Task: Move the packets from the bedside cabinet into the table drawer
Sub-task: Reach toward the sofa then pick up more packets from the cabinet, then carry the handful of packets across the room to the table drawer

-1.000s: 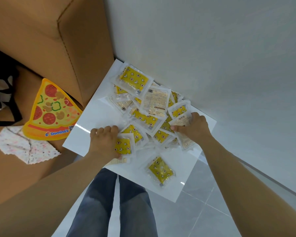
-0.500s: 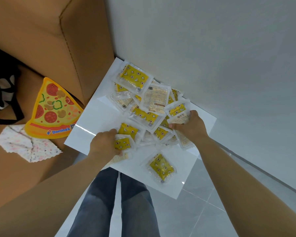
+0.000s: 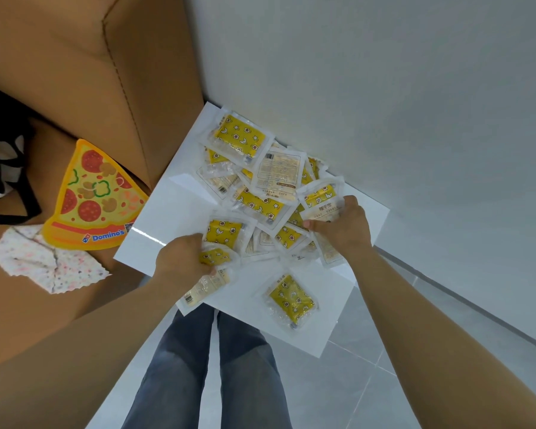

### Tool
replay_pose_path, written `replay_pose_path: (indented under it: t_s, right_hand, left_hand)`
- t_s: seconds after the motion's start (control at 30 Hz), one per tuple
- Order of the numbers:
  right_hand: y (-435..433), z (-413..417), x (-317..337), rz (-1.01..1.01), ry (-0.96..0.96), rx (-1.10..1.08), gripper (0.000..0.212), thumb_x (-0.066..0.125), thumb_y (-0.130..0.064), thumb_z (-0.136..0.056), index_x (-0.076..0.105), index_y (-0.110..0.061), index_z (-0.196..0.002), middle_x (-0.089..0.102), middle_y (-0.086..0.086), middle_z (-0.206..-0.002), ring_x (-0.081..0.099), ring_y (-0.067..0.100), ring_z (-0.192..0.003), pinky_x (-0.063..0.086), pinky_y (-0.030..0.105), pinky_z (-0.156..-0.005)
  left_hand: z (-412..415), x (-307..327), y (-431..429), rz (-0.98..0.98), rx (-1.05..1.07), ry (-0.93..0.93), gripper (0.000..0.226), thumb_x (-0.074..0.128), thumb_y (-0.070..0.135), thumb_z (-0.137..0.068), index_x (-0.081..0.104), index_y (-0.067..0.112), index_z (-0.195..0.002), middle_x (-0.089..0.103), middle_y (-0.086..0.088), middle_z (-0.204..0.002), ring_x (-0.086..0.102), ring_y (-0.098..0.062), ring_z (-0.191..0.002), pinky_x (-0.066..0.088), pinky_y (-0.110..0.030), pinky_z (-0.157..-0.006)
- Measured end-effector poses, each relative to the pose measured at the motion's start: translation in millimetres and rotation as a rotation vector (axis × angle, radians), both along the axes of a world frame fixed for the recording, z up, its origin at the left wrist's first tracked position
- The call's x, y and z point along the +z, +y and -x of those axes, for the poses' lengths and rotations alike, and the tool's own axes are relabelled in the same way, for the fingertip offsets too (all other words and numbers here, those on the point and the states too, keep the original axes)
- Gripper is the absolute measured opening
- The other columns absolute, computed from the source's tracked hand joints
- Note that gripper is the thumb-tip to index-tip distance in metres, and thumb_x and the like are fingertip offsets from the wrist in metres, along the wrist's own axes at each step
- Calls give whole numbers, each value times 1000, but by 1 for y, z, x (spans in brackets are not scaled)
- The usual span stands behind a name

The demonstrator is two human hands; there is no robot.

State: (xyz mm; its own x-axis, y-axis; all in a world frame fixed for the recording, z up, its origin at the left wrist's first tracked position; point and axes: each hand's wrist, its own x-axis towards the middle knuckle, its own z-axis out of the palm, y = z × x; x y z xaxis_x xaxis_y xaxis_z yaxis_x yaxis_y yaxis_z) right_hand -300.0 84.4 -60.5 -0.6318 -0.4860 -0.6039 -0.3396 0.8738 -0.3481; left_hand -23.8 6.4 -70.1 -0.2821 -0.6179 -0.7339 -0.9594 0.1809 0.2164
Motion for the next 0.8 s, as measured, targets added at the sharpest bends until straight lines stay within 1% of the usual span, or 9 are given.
replay_pose_path:
  t_s: [0.1, 0.2, 0.3, 0.4, 0.5, 0.57, 0.63, 0.7, 0.8]
  right_hand:
    - [2, -2, 1, -1, 16, -7, 88, 86, -48, -59, 42, -12, -126, 53, 10, -118, 54, 29, -110, 47, 39, -85]
    - [3, 0, 2, -80, 24, 37, 94, 80, -59, -60, 40, -15, -132, 49, 11, -123, 49, 31, -118, 42, 44, -98]
    - [8, -1, 5, -96, -62, -10, 94, 79, -62, -58, 38, -18, -130, 54, 6, -122, 54, 30, -115, 45, 51, -96]
    - [14, -7, 10, -80, -6, -46, 95, 81, -60, -57, 38, -15, -129, 54, 9, -120, 55, 31, -111, 49, 47, -90]
    - [23, -12, 16, -13, 22, -125, 79, 83, -47, -64, 43, -11, -122, 58, 9, -115, 59, 29, -105, 49, 36, -78]
    - [30, -15, 20, -28, -51, -156, 67, 81, -38, -71, 47, -10, -121, 60, 7, -117, 59, 28, -108, 43, 31, -76]
    - [34, -17, 24, -41, -103, -192, 60, 80, -34, -74, 50, -10, -120, 62, 7, -118, 58, 26, -110, 41, 29, -76]
    - [39, -19, 27, -36, -134, -236, 55, 81, -32, -74, 54, -11, -117, 63, 7, -118, 58, 26, -111, 42, 30, -78]
    - [47, -24, 35, -1, -208, -314, 40, 81, -27, -74, 62, -15, -107, 66, 7, -115, 60, 27, -109, 48, 37, -89]
  left_hand:
    - [-2, 2, 1, -28, 57, 39, 47, 76, 43, -73, 57, 18, -108, 66, -1, -104, 63, -22, -97, 50, -34, -85]
    - [-6, 3, 2, -41, 104, 50, 44, 75, 43, -75, 57, 19, -107, 66, -1, -102, 64, -22, -94, 50, -34, -84]
    - [-11, 3, 0, -36, 144, 38, 37, 73, 44, -76, 60, 18, -100, 68, -3, -96, 62, -20, -84, 51, -33, -78]
    - [-11, 7, -2, -59, 213, 47, 36, 75, 43, -75, 63, 16, -94, 67, -4, -91, 58, -17, -77, 46, -29, -70]
    - [-12, 16, -3, -81, 274, 50, 41, 79, 41, -71, 64, 12, -96, 66, -4, -91, 59, -20, -81, 48, -32, -73]
    - [-12, 23, -4, -97, 302, 57, 43, 80, 38, -70, 65, 9, -99, 66, -7, -95, 62, -23, -86, 51, -35, -78]
    - [-11, 32, -6, -101, 315, 75, 41, 81, 35, -71, 65, 7, -97, 65, -7, -93, 61, -23, -86, 51, -35, -78]
    - [-11, 41, -7, -97, 325, 92, 37, 80, 32, -72, 66, 7, -94, 62, -6, -90, 57, -21, -82, 46, -32, -74]
    - [-10, 60, -8, -82, 369, 137, 30, 80, 30, -73, 65, 8, -87, 61, -5, -85, 55, -20, -78, 42, -28, -67]
